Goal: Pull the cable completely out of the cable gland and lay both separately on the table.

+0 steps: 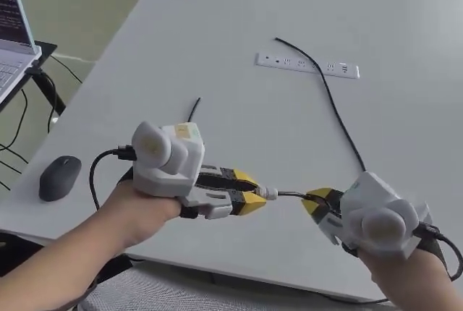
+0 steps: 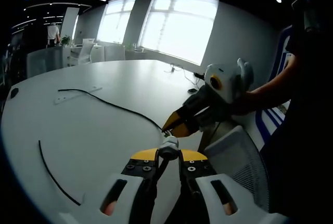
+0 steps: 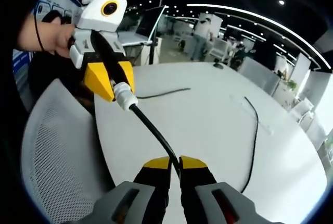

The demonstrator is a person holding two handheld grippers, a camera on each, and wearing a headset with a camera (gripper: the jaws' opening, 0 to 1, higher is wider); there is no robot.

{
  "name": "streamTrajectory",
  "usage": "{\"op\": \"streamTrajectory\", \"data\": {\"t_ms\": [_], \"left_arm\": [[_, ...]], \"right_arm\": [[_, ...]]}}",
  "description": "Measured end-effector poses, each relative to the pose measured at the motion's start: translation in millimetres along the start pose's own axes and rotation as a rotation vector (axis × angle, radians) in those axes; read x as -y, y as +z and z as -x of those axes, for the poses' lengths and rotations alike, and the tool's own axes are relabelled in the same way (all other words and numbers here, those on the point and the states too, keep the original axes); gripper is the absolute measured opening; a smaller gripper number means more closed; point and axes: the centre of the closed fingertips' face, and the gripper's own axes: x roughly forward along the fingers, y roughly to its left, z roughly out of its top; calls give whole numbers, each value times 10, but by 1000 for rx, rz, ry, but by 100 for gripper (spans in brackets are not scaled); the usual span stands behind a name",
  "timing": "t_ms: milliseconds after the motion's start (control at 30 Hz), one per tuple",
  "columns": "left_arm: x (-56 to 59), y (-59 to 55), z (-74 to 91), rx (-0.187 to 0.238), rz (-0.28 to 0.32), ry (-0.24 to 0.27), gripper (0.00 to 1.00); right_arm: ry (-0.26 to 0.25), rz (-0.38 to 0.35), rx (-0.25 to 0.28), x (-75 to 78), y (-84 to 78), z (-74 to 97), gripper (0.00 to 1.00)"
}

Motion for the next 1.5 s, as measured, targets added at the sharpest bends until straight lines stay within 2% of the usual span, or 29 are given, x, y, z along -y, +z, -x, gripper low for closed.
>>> {"op": "streamTrajectory", "data": {"t_ms": [100,267,400,500,633,767,933,1067,1267,1500], "left_arm": [[7,-1,4,0,2,-3,15],[10,16,25,8,7,-3,15],[5,-7,21,5,5,-1,15],[11,-33,2,-4,-3,0,15],[-23,-42,5,3,15,11,15],[-39,-45,5,-2,11,18,15],[-101,-29,27,2,14,37,15],[-136,-3,34,12,18,46,15],[-108,-8,15,5,21,30,15],[-97,15,27,13,35,25,15]], "right_arm": [[-12,-43,-16,40,-82,-22,0],[-14,-196,-38,63,-214,-44,1],[-9,-286,-50,43,-283,-80,1],[-12,-310,-80,9,-315,-111,1],[-21,-343,-92,6,-325,-113,1],[-19,-352,-110,-20,-346,-126,1],[-14,-347,-93,-22,-322,-87,1],[-14,-309,-86,-31,-306,-58,1],[-19,-234,-88,-26,-329,-44,1],[-29,-156,-68,0,-260,14,2]]}}
